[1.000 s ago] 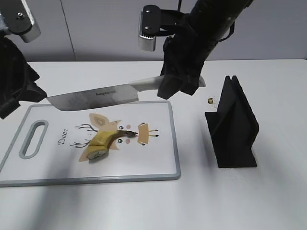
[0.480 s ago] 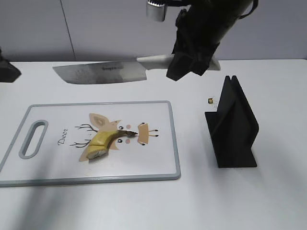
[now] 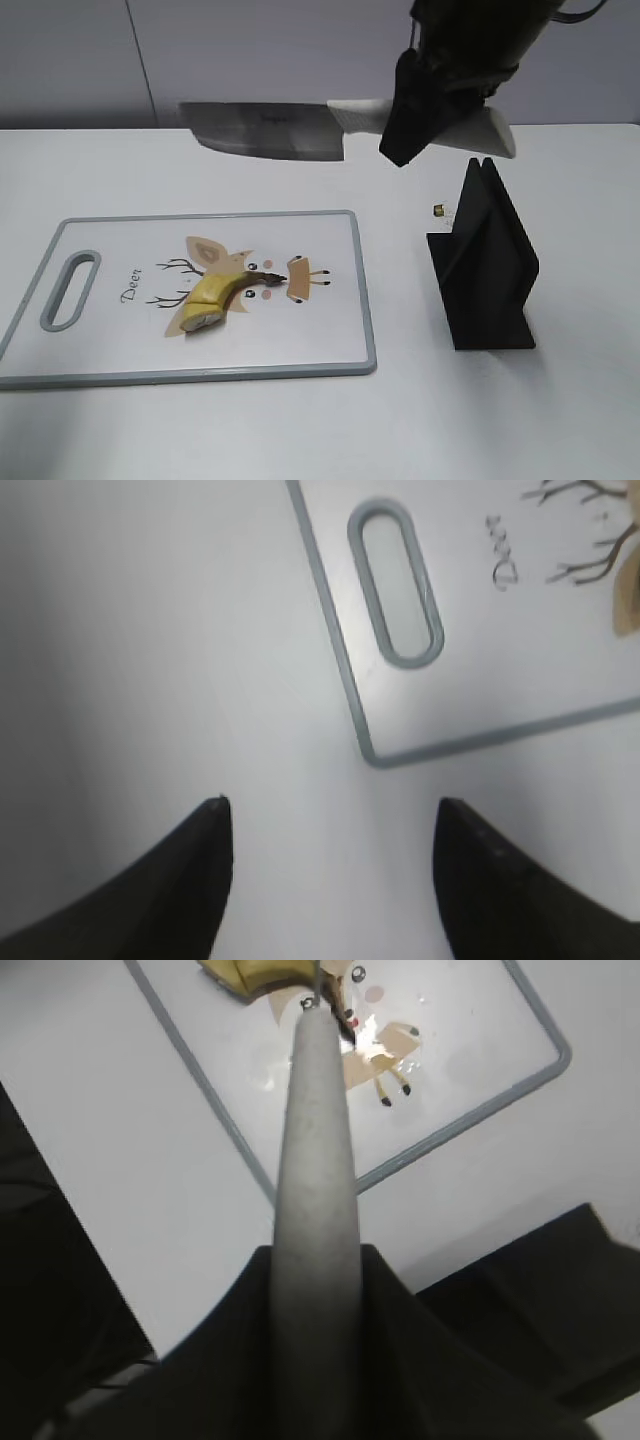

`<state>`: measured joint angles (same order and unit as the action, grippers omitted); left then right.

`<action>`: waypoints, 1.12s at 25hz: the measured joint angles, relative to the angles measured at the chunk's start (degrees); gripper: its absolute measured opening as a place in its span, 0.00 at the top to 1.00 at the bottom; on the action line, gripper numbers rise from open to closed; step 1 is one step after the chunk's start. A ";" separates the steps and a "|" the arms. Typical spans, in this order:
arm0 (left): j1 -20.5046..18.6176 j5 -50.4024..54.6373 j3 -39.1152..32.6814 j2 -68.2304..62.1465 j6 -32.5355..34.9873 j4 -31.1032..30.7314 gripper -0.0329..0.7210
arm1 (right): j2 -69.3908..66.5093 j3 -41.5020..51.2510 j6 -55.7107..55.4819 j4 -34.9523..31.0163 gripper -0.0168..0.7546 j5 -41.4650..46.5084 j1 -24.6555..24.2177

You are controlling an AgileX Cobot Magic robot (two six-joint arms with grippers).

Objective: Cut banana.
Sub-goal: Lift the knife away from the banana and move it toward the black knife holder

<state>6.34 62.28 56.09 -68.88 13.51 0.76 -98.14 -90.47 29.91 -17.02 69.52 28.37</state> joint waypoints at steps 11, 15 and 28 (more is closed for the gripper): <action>-0.19 0.17 -16.35 23.32 -1.43 1.57 0.18 | 13.10 13.44 -23.33 0.07 0.77 -9.37 0.00; -0.19 0.16 -21.26 35.69 -3.26 1.76 0.18 | 17.86 19.61 -34.20 4.02 0.77 -16.64 0.00; -0.19 0.04 -27.43 60.94 -4.78 2.48 0.18 | 25.18 29.20 -58.00 22.29 0.77 -18.59 0.00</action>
<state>6.15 62.33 28.66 -7.94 8.73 3.25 -72.96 -61.27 -28.08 5.27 50.93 28.37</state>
